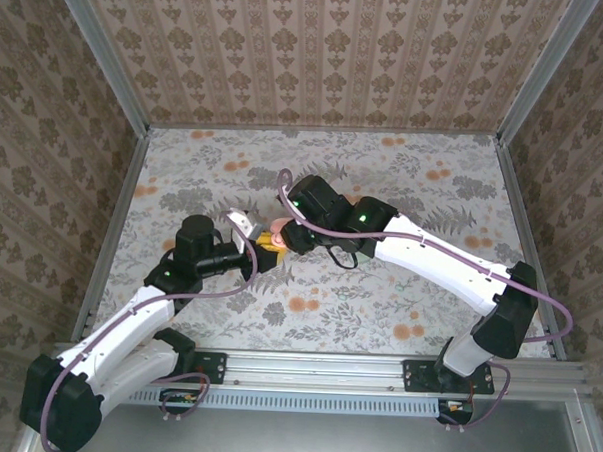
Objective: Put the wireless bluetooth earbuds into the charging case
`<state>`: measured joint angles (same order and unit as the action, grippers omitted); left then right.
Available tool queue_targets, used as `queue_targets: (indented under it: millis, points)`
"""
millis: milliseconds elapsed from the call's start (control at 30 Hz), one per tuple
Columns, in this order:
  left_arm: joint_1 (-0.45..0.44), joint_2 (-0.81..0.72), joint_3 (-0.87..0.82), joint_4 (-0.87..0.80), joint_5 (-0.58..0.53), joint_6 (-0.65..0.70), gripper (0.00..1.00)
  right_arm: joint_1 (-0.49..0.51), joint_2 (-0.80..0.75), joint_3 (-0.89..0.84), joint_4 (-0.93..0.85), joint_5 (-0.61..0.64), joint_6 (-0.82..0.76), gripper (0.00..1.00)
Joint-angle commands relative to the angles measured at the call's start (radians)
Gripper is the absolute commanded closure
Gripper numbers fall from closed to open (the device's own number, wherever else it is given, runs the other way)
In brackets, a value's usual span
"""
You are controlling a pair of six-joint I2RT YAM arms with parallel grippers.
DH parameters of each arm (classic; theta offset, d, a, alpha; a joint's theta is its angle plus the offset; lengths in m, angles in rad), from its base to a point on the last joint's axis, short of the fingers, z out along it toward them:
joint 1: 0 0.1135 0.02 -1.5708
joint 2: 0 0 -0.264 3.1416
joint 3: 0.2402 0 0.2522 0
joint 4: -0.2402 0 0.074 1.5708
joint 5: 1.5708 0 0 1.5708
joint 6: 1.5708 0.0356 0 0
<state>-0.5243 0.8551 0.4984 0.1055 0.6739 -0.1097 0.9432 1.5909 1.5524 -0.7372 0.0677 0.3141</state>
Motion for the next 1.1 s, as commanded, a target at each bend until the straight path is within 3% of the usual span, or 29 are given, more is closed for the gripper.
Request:
queue_targets:
  millis: [0,667,1067]
  points:
    - [-0.007,-0.019,0.032,0.048,-0.005,-0.007,1.0,0.012,-0.008,0.001,-0.001,-0.049,0.019,0.74]
    - [-0.007,-0.031,0.031,0.046,-0.008,-0.003,1.0,-0.02,-0.051,-0.023,0.025,-0.083,0.059,0.73]
    - [-0.008,-0.031,0.02,0.069,-0.008,-0.013,1.0,-0.086,-0.145,-0.074,0.125,-0.19,0.152,0.62]
